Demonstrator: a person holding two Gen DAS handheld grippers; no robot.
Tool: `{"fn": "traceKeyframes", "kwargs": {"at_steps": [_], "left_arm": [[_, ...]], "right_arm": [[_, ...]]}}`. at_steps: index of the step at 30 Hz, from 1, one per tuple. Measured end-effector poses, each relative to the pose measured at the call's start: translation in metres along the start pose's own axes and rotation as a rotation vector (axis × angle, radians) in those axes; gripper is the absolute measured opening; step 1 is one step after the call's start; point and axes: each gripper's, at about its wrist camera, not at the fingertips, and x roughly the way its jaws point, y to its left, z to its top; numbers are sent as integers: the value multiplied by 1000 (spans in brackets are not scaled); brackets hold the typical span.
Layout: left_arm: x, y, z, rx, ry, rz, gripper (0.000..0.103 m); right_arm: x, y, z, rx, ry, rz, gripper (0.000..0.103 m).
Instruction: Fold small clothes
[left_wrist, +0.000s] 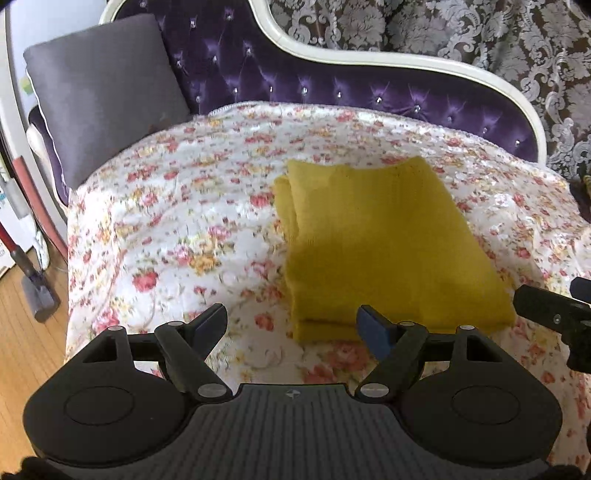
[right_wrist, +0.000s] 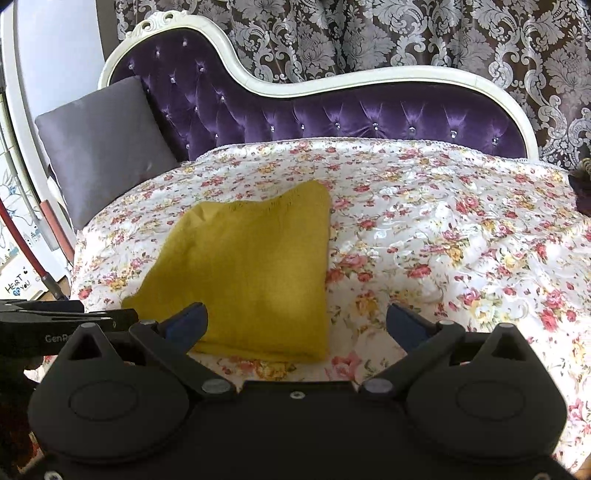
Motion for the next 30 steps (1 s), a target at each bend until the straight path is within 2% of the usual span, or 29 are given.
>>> {"fn": "traceKeyframes", "kwargs": {"at_steps": [12,30], "left_arm": [[1,2,-6,-3,10,-24,76],[-6,-13,-12,21,34,-95,76]], "right_arm": [[8,-3,-8,9,37,-27,103],[10,-6,-6,10,36,-35,103]]}}
